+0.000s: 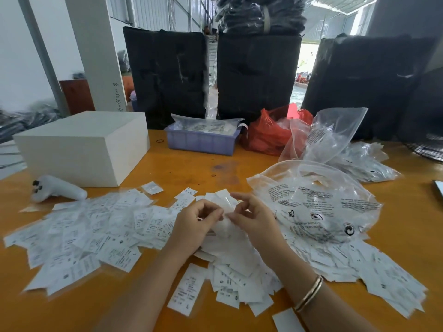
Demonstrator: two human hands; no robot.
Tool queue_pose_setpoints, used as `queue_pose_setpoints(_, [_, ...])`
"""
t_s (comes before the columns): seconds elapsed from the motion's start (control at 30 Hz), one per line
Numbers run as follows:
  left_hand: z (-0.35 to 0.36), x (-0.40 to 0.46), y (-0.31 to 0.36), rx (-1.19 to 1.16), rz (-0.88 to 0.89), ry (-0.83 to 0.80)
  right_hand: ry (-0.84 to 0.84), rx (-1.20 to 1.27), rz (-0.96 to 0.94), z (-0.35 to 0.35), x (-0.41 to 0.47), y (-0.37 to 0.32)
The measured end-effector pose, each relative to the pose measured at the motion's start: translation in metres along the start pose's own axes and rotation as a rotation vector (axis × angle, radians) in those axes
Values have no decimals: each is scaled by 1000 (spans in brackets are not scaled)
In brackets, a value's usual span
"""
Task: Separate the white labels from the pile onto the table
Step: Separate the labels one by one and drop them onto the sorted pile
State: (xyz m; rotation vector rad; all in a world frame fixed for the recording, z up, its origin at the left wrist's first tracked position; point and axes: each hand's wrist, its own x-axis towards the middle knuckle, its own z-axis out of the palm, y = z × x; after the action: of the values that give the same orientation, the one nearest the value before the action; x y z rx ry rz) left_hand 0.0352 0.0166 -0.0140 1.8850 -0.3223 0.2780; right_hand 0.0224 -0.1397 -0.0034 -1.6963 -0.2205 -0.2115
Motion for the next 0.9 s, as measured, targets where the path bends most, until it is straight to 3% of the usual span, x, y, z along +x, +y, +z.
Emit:
queue_pose_setpoints(0.13, [1,1,-1,-21,-22,48,-40,111,53,2,-1,4])
queue_pose_setpoints(0.3, [-1,0,-2,-7,-22,135,-85,-14,82,2,-1,7])
queue_pose_setpoints(0.43, [-5,4,-2,-56,-93,282,62,51,-9,-2,1,3])
queue_pose_setpoints(0.57, [-5,6,-2,-135,-131,321,253,10,-124,-10,2,0])
queue_pose_setpoints(0.67, [-3,6,-2,-107,-148,324,263,-189,-136,-11,2,2])
queue_pose_setpoints(0.8, [-1,3,-2,-87,-149,326,86,-743,-176,-3,4,8])
queue_pose_setpoints(0.9, [-1,2,-1,-84,-161,335,24,-989,-214,3,3,9])
